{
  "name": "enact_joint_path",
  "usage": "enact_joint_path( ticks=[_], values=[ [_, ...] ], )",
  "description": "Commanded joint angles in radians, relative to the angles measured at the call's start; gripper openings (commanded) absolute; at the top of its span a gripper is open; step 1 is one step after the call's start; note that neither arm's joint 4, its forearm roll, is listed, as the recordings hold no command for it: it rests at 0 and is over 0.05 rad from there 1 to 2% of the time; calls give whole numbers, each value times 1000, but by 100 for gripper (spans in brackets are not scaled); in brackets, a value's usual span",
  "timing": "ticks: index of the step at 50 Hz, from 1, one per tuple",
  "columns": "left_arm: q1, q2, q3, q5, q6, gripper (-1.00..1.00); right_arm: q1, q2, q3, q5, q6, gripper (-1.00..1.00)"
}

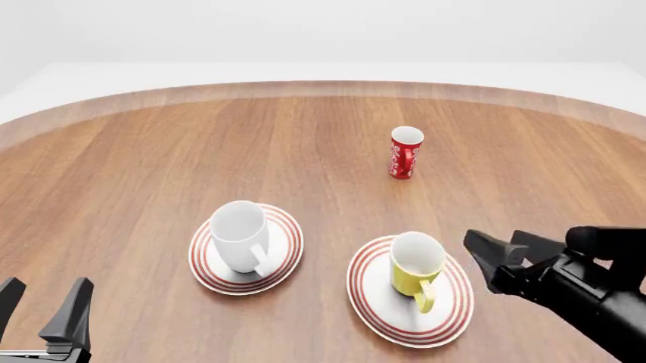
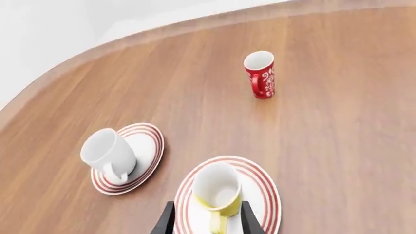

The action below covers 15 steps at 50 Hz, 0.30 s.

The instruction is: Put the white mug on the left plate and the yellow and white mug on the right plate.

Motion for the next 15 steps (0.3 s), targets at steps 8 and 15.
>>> enact_joint_path(
  ticks=[8, 15],
  values=[
    [0, 0, 0, 0, 0, 100, -121, -447, -72, 220, 1, 100],
    [0, 0, 0, 0, 0, 100, -132, -593, -67, 250, 29, 100]
  ],
)
